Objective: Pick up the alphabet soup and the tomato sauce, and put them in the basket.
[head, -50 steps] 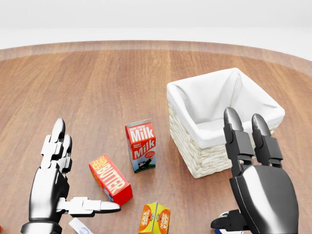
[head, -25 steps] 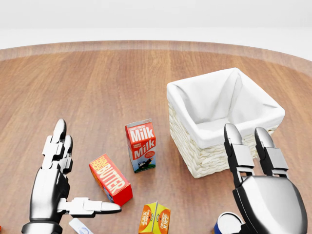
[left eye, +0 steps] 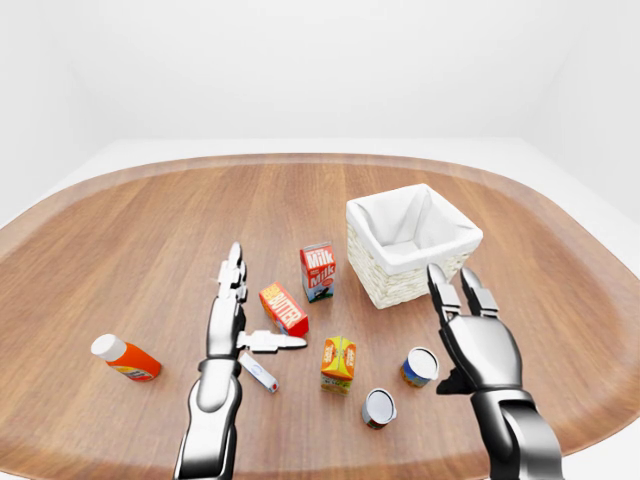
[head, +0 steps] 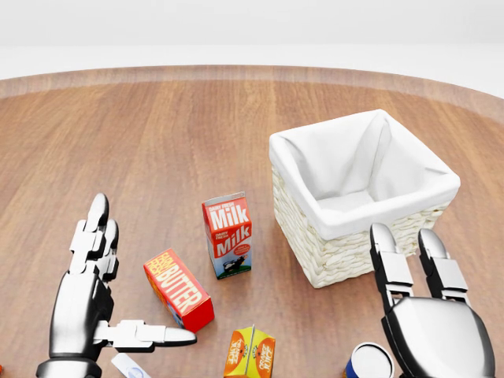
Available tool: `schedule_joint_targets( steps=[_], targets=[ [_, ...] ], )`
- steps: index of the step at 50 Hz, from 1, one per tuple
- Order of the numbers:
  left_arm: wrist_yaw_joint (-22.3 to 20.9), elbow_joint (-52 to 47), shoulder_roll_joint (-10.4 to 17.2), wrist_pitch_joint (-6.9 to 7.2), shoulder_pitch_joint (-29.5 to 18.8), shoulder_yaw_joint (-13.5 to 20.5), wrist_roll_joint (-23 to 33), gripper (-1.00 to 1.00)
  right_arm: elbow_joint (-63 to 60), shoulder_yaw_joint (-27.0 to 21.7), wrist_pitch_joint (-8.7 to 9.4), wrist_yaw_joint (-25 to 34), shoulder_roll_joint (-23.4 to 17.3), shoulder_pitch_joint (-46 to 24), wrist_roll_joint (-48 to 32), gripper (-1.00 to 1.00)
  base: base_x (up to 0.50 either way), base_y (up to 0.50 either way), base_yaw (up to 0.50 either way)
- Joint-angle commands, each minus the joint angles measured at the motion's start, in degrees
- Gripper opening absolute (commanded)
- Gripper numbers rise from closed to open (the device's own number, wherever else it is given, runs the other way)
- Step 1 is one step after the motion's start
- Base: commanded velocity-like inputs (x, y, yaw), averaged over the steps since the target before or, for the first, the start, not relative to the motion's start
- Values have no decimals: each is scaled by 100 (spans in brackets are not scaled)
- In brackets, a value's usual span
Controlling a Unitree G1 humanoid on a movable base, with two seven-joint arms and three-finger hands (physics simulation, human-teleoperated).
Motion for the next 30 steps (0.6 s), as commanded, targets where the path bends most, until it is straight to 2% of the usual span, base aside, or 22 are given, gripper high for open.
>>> schedule_joint_targets(
  steps=[1,3,30],
  targets=[
    [-12,63,7,0,-33,11,-20,100,498,55,28,-321,-54,34,-134,100,0,0,0],
    [-13,70,8,0,-34,13,-20,100,455,67,88,-181,-73,-16,-138,100,0,0,0],
    [-38,78,11,0,-22,8,4,100,1590,316,321,-682,-303,-163,-184,100,0,0,0]
  ],
)
